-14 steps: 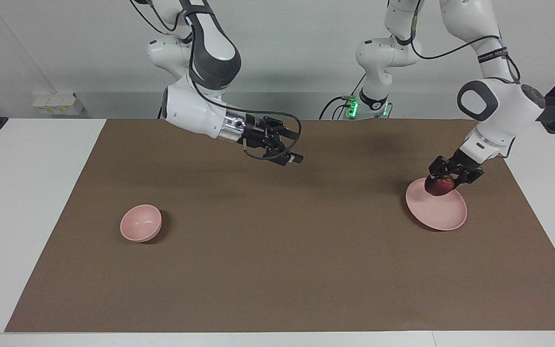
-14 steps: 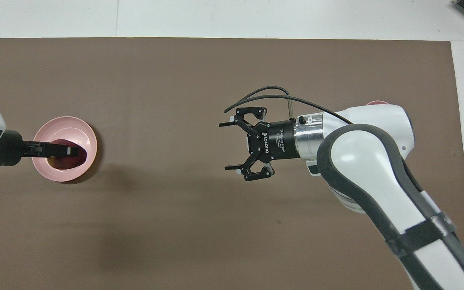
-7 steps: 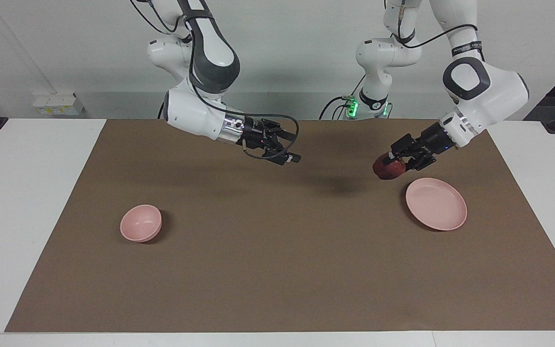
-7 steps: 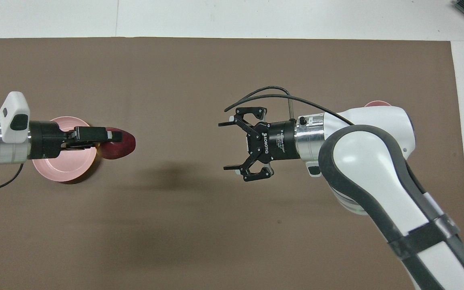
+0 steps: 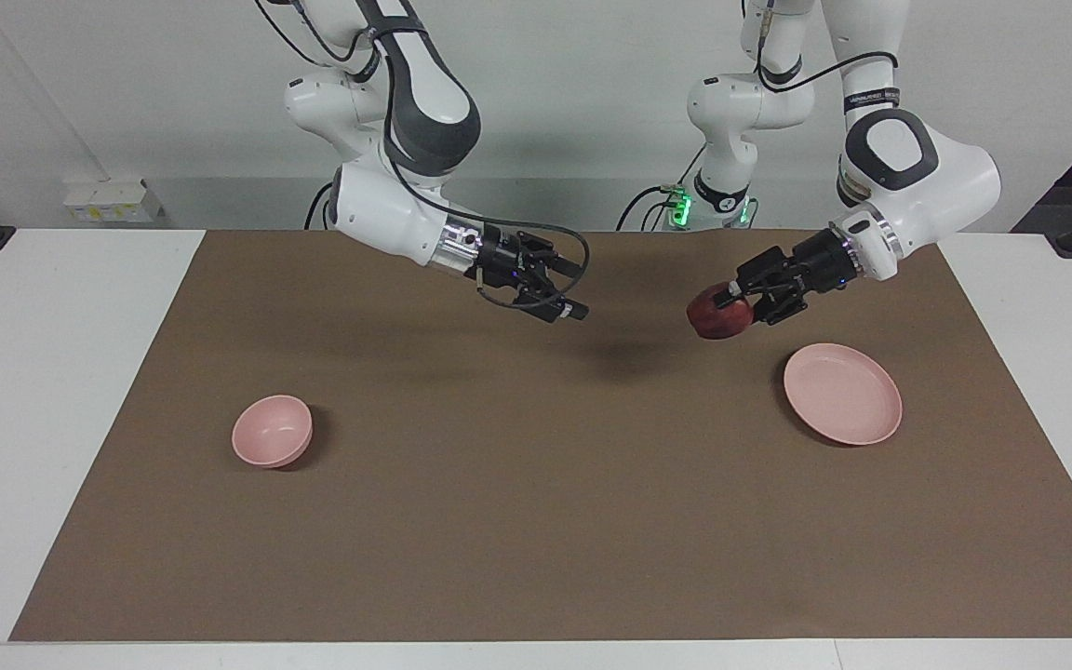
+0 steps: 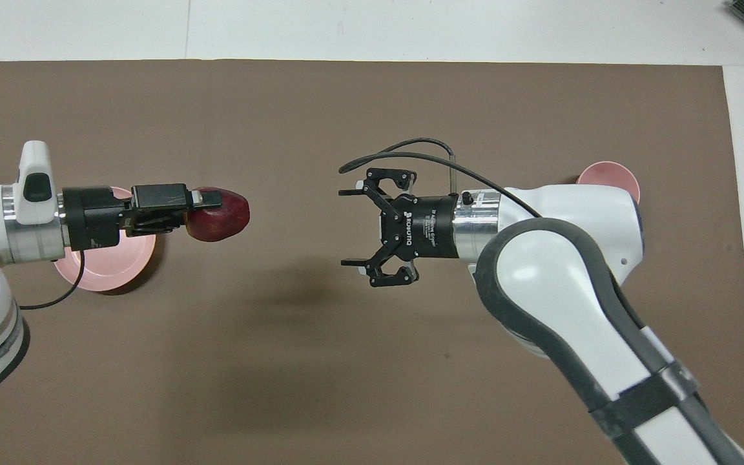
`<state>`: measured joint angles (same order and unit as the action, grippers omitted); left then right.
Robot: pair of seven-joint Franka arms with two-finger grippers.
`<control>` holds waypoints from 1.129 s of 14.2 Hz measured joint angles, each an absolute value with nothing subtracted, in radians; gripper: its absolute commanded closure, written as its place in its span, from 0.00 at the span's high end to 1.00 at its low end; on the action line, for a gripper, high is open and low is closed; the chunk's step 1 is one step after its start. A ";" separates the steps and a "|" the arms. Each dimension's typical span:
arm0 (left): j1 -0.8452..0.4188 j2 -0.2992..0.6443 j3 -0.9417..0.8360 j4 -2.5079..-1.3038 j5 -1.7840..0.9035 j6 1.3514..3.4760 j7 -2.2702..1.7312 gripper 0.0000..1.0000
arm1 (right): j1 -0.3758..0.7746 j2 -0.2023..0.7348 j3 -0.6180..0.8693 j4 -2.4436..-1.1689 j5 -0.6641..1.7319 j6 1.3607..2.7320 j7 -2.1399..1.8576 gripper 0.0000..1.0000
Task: Move apple from plate to bowl
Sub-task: 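Lift the apple with the left gripper toward the open right gripper, then close the right gripper on the apple held by the left gripper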
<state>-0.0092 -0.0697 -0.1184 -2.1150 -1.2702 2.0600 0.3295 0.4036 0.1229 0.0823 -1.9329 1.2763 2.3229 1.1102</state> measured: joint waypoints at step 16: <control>-0.090 -0.188 -0.221 -2.275 -1.414 2.201 0.318 0.00 | 0.524 0.123 0.082 -1.933 1.276 2.458 1.158 1.00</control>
<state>-0.0895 -0.1885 -0.2207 -2.2750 -1.4136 2.2011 0.3178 0.5244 0.1229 0.0822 -1.9331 1.2764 2.4583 1.1585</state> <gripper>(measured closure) 0.203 0.000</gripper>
